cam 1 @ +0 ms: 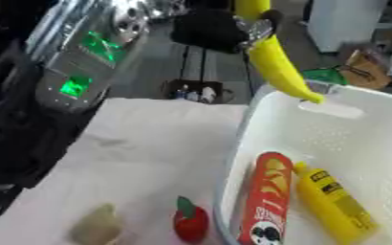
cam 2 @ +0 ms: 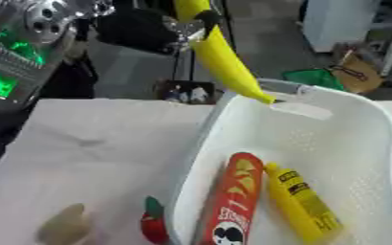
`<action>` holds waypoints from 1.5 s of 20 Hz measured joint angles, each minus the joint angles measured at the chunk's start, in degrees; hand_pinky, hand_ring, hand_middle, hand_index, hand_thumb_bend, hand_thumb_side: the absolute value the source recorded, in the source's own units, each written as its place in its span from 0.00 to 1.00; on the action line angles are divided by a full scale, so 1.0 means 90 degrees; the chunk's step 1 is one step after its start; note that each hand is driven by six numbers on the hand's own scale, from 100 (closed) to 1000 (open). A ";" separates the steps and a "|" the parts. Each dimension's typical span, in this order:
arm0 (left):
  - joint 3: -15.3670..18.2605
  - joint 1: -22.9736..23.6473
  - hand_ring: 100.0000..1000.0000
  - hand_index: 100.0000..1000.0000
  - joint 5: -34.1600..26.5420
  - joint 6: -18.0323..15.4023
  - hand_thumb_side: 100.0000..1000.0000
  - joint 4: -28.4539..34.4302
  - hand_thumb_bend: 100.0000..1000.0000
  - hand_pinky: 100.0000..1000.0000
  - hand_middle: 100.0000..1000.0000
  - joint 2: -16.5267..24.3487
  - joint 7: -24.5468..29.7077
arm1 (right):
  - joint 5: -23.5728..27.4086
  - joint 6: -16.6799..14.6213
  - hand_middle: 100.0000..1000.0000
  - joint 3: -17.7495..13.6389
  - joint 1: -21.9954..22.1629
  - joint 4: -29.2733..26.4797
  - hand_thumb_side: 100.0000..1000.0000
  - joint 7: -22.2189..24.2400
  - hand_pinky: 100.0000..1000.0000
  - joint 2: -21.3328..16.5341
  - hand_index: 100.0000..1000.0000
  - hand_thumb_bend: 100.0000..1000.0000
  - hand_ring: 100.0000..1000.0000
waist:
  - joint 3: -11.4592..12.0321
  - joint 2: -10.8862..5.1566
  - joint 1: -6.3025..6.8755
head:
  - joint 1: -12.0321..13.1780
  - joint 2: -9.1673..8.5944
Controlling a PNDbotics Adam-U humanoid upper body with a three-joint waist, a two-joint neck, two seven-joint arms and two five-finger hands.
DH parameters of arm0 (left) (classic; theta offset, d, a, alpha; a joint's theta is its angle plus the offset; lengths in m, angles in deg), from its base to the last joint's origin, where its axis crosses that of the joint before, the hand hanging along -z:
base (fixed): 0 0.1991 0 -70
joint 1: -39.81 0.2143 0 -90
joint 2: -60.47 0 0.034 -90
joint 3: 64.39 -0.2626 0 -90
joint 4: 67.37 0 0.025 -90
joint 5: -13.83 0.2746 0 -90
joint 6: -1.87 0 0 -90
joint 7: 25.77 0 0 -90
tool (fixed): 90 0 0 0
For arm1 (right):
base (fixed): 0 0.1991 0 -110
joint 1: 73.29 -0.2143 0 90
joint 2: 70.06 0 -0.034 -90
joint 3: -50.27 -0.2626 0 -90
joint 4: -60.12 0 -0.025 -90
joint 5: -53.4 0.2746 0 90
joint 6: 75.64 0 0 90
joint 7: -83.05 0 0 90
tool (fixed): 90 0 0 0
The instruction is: Pick up objects on the table and place them in the box.
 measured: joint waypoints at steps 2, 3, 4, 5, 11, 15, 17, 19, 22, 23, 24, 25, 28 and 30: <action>-0.0052 -0.0038 0.55 0.50 -0.0059 -0.0007 0.73 -0.0053 0.14 0.60 0.38 -0.0084 0.0014 | 0.0002 0.0000 0.47 0.0013 -0.0001 0.0000 0.70 0.0000 0.75 -0.0005 0.63 0.00 0.51 | -0.0021 -0.0006 0.0000 | 0.0008 0.0000; -0.0067 -0.0057 0.54 0.50 -0.0082 -0.0010 0.73 -0.0080 0.14 0.60 0.37 -0.0127 0.0017 | 0.0004 0.0000 0.47 0.0013 -0.0001 0.0000 0.70 0.0000 0.75 -0.0006 0.63 0.00 0.51 | -0.0036 -0.0006 0.0001 | 0.0009 0.0000; -0.0092 -0.0069 0.54 0.50 -0.0103 -0.0012 0.73 -0.0108 0.14 0.60 0.37 -0.0170 0.0019 | 0.0009 0.0000 0.47 0.0013 -0.0001 0.0000 0.70 0.0000 0.75 -0.0007 0.63 0.00 0.51 | -0.0038 -0.0006 0.0007 | 0.0012 0.0000; -0.0107 -0.0072 0.54 0.50 -0.0125 -0.0012 0.73 -0.0139 0.14 0.60 0.37 -0.0213 0.0020 | 0.0012 0.0000 0.47 0.0014 -0.0001 0.0000 0.70 0.0000 0.75 -0.0007 0.63 0.00 0.51 | -0.0042 -0.0006 0.0012 | 0.0016 0.0000; -0.0265 -0.0125 0.59 0.64 -0.0348 -0.0052 0.77 -0.0336 0.32 0.64 0.47 -0.0426 0.0145 | 0.0025 0.0002 0.47 0.0016 -0.0010 0.0000 0.70 0.0000 0.75 -0.0007 0.63 0.00 0.51 | -0.0088 -0.0006 0.0030 | 0.0054 -0.0001; -0.0342 -0.0127 0.64 0.81 -0.0685 -0.0172 0.80 -0.0610 0.56 0.68 0.55 -0.0565 0.0423 | 0.0032 0.0004 0.47 0.0018 -0.0029 0.0000 0.71 0.0000 0.75 -0.0007 0.63 0.00 0.51 | -0.0139 -0.0006 0.0040 | 0.0064 -0.0006; -0.0349 -0.0130 0.65 0.85 -0.0804 -0.0245 0.82 -0.0742 0.65 0.68 0.56 -0.0609 0.0498 | 0.0041 0.0005 0.47 0.0018 -0.0029 0.0000 0.71 -0.0001 0.75 -0.0007 0.63 0.00 0.51 | -0.0153 -0.0005 0.0043 | 0.0065 -0.0008; -0.0347 -0.0132 0.66 0.86 -0.0877 -0.0281 0.82 -0.0855 0.68 0.68 0.56 -0.0648 0.0516 | 0.0044 0.0005 0.47 0.0019 -0.0031 0.0000 0.71 -0.0001 0.75 -0.0007 0.63 0.00 0.51 | -0.0166 -0.0003 0.0046 | 0.0068 -0.0011; -0.0343 -0.0134 0.65 0.86 -0.0960 -0.0323 0.84 -0.0981 0.68 0.68 0.56 -0.0709 0.0474 | 0.0045 0.0005 0.47 0.0020 -0.0032 0.0000 0.71 -0.0001 0.75 -0.0007 0.63 0.00 0.51 | -0.0190 0.0021 0.0050 | 0.0083 -0.0016; -0.0343 -0.0134 0.65 0.85 -0.0982 -0.0333 0.85 -0.1010 0.63 0.68 0.56 -0.0728 0.0455 | 0.0046 0.0005 0.47 0.0021 -0.0033 0.0000 0.71 -0.0001 0.75 -0.0007 0.63 0.00 0.51 | -0.0191 0.0025 0.0052 | 0.0089 -0.0022; -0.0342 -0.0135 0.64 0.82 -0.0989 -0.0338 0.85 -0.1031 0.59 0.66 0.54 -0.0746 0.0430 | 0.0046 0.0005 0.47 0.0022 -0.0034 0.0000 0.71 -0.0001 0.75 -0.0007 0.63 0.00 0.51 | -0.0192 0.0026 0.0053 | 0.0093 -0.0030; -0.0335 -0.0135 0.64 0.82 -0.0988 -0.0336 0.85 -0.1043 0.59 0.66 0.54 -0.0749 0.0393 | 0.0046 0.0005 0.47 0.0025 -0.0034 0.0000 0.71 -0.0001 0.75 -0.0007 0.63 0.00 0.51 | -0.0197 0.0026 0.0054 | 0.0094 -0.0039; -0.0303 -0.0130 0.62 0.79 -0.0927 -0.0282 0.92 -0.1042 0.45 0.64 0.53 -0.0749 0.0194 | 0.0046 0.0005 0.47 0.0032 -0.0034 0.0000 0.71 -0.0001 0.75 -0.0007 0.63 0.00 0.51 | -0.0198 0.0032 0.0054 | 0.0094 -0.0060; -0.0247 -0.0094 0.61 0.78 -0.0839 -0.0242 0.95 -0.1016 0.39 0.63 0.52 -0.0749 0.0011 | 0.0046 0.0005 0.47 0.0032 -0.0034 0.0000 0.71 -0.0001 0.75 -0.0007 0.63 0.00 0.51 | -0.0191 0.0037 0.0054 | 0.0093 -0.0061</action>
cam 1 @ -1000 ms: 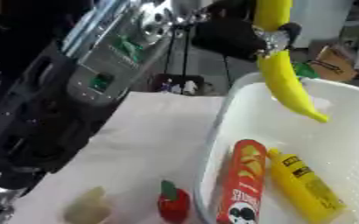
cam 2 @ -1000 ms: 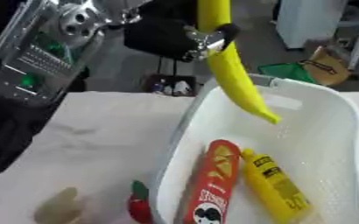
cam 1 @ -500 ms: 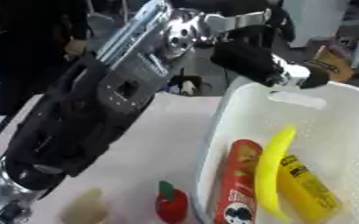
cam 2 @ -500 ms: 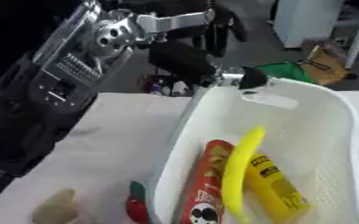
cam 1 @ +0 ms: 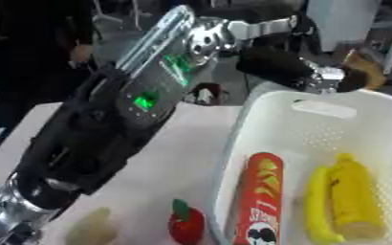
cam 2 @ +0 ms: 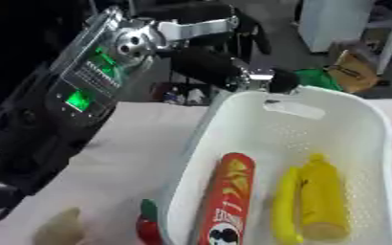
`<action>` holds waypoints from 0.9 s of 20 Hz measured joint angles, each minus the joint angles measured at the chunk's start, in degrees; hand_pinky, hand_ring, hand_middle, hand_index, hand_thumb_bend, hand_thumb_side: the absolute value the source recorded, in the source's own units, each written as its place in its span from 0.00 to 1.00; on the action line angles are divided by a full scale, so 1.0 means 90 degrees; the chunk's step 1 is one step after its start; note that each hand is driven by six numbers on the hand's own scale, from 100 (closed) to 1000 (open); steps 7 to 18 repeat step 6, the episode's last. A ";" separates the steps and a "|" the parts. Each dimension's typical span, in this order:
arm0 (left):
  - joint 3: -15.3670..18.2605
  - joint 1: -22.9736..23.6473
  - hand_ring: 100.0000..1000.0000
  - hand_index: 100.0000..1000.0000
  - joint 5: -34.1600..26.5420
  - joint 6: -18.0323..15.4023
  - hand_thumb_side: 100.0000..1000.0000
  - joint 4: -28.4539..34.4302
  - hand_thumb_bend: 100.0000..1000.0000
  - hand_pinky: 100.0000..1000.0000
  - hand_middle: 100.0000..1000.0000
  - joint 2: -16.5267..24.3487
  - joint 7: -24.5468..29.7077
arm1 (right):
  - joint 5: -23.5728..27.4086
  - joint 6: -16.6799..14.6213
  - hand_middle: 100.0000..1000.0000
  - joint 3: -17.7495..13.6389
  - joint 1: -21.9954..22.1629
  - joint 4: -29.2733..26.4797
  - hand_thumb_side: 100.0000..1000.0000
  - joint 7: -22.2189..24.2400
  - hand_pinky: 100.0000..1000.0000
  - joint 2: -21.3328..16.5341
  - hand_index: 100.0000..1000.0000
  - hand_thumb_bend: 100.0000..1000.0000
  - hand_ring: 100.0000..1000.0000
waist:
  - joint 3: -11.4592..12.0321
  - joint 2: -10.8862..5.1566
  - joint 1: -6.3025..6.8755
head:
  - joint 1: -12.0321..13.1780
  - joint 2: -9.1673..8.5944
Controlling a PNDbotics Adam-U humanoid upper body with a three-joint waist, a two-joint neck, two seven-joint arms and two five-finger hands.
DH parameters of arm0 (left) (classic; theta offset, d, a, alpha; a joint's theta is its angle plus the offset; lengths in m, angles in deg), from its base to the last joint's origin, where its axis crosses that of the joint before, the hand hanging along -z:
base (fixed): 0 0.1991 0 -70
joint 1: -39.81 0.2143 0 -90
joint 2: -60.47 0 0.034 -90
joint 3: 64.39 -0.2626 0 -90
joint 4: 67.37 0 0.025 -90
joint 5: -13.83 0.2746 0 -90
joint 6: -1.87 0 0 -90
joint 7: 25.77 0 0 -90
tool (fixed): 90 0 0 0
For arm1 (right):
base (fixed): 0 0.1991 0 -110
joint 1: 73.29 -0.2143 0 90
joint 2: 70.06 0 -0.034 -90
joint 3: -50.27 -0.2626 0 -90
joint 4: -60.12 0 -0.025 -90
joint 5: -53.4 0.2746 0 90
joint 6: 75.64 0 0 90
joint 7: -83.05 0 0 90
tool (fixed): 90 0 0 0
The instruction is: Pick up objects on the table and place them in the box.
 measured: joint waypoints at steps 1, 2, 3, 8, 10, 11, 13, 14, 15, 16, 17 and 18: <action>0.0063 0.0070 0.61 0.77 0.0049 0.0021 0.96 0.0059 0.38 0.62 0.51 0.0001 -0.0135 | 0.0000 0.0000 0.47 0.0000 -0.0001 0.0000 0.71 0.0000 0.75 0.0000 0.63 0.00 0.51 | 0.0008 0.0009 0.0000 | -0.0006 -0.0001; 0.0150 0.0193 0.59 0.76 0.0086 0.0043 0.96 0.0149 0.37 0.61 0.50 0.0004 -0.0304 | 0.0000 0.0000 0.47 -0.0001 -0.0003 0.0000 0.71 0.0000 0.75 0.0000 0.63 0.00 0.51 | 0.0020 0.0026 0.0000 | -0.0017 -0.0003; 0.0267 0.0360 0.59 0.76 0.0098 0.0069 0.96 0.0279 0.37 0.61 0.50 0.0009 -0.0513 | 0.0000 0.0000 0.47 -0.0001 -0.0009 0.0000 0.71 0.0000 0.75 0.0000 0.63 0.00 0.51 | 0.0033 0.0048 -0.0003 | -0.0036 -0.0003; 0.0655 0.0877 0.58 0.73 0.0020 0.0170 0.96 0.0819 0.35 0.58 0.49 0.0088 -0.1250 | 0.0000 0.0000 0.47 -0.0021 -0.0054 0.0000 0.71 0.0000 0.75 0.0001 0.63 0.00 0.51 | 0.0065 0.0088 -0.0028 | -0.0096 -0.0003; 0.0655 0.0877 0.58 0.73 0.0020 0.0170 0.96 0.0819 0.35 0.58 0.49 0.0088 -0.1250 | 0.0000 0.0000 0.47 -0.0021 -0.0054 0.0000 0.71 0.0000 0.75 0.0001 0.63 0.00 0.51 | 0.0065 0.0088 -0.0028 | -0.0096 -0.0003; 0.0655 0.0877 0.58 0.73 0.0020 0.0170 0.96 0.0819 0.35 0.58 0.49 0.0088 -0.1250 | 0.0000 0.0000 0.47 -0.0021 -0.0054 0.0000 0.71 0.0000 0.75 0.0001 0.63 0.00 0.51 | 0.0065 0.0088 -0.0028 | -0.0096 -0.0003; 0.0655 0.0877 0.58 0.73 0.0020 0.0170 0.96 0.0819 0.35 0.58 0.49 0.0088 -0.1250 | 0.0000 0.0000 0.47 -0.0021 -0.0054 0.0000 0.71 0.0000 0.75 0.0001 0.63 0.00 0.51 | 0.0065 0.0088 -0.0028 | -0.0096 -0.0003; 0.0655 0.0877 0.58 0.73 0.0020 0.0170 0.96 0.0819 0.35 0.58 0.49 0.0088 -0.1250 | 0.0000 0.0000 0.47 -0.0021 -0.0054 0.0000 0.71 0.0000 0.75 0.0001 0.63 0.00 0.51 | 0.0065 0.0088 -0.0028 | -0.0096 -0.0003; 0.0655 0.0877 0.58 0.73 0.0020 0.0170 0.96 0.0819 0.35 0.58 0.49 0.0088 -0.1250 | 0.0000 0.0000 0.47 -0.0021 -0.0054 0.0000 0.71 0.0000 0.75 0.0001 0.63 0.00 0.51 | 0.0065 0.0088 -0.0028 | -0.0096 -0.0003; 0.0655 0.0877 0.58 0.73 0.0020 0.0170 0.96 0.0819 0.35 0.58 0.49 0.0088 -0.1250 | 0.0000 0.0000 0.47 -0.0021 -0.0054 0.0000 0.71 0.0000 0.75 0.0001 0.63 0.00 0.51 | 0.0065 0.0088 -0.0028 | -0.0096 -0.0003; 0.0655 0.0877 0.58 0.73 0.0020 0.0170 0.96 0.0819 0.35 0.58 0.49 0.0088 -0.1250 | 0.0000 0.0000 0.47 -0.0021 -0.0054 0.0000 0.71 0.0000 0.75 0.0001 0.63 0.00 0.51 | 0.0065 0.0088 -0.0028 | -0.0096 -0.0003; 0.0655 0.0877 0.58 0.73 0.0020 0.0170 0.96 0.0819 0.35 0.58 0.49 0.0088 -0.1250 | 0.0000 0.0000 0.47 -0.0021 -0.0054 0.0000 0.71 0.0000 0.75 0.0001 0.63 0.00 0.51 | 0.0065 0.0088 -0.0028 | -0.0096 -0.0003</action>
